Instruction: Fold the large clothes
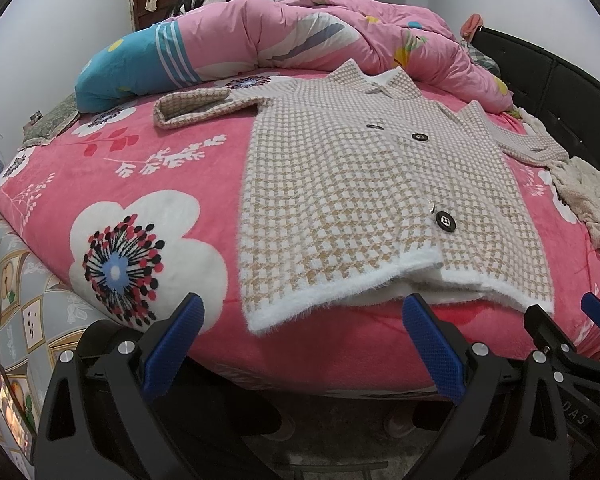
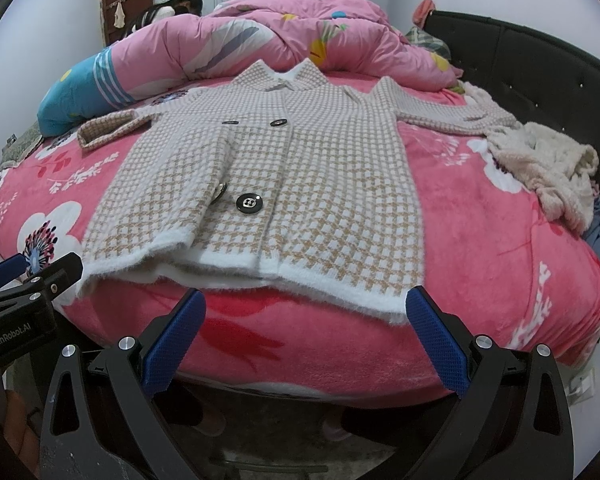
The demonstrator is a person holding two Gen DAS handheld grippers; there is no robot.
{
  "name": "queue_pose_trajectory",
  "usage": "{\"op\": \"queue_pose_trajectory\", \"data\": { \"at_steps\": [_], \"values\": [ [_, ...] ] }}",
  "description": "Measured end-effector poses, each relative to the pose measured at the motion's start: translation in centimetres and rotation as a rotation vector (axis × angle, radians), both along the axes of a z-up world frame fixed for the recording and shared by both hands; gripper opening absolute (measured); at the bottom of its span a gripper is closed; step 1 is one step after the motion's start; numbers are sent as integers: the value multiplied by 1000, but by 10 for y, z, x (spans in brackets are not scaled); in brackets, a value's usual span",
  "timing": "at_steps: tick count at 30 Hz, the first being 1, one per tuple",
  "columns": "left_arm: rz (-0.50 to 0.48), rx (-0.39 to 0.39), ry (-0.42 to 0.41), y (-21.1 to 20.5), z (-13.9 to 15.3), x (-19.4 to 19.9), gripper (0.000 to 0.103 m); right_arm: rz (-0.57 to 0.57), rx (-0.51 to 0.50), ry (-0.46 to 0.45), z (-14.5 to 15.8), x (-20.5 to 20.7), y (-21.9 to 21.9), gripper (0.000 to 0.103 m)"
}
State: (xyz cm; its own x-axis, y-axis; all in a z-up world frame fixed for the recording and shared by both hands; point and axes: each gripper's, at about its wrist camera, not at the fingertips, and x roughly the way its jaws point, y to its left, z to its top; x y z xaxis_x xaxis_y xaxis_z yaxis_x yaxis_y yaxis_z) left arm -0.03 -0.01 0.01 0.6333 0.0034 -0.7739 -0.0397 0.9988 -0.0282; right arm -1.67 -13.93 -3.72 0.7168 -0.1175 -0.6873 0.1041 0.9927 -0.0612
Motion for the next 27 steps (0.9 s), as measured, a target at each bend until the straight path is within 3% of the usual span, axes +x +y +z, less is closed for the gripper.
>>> {"op": "queue_pose_trajectory", "data": {
  "at_steps": [27],
  "values": [
    [1,-1,-5,14,-1,1,98,2,-3,-2,6,0,0,96]
  ]
}}
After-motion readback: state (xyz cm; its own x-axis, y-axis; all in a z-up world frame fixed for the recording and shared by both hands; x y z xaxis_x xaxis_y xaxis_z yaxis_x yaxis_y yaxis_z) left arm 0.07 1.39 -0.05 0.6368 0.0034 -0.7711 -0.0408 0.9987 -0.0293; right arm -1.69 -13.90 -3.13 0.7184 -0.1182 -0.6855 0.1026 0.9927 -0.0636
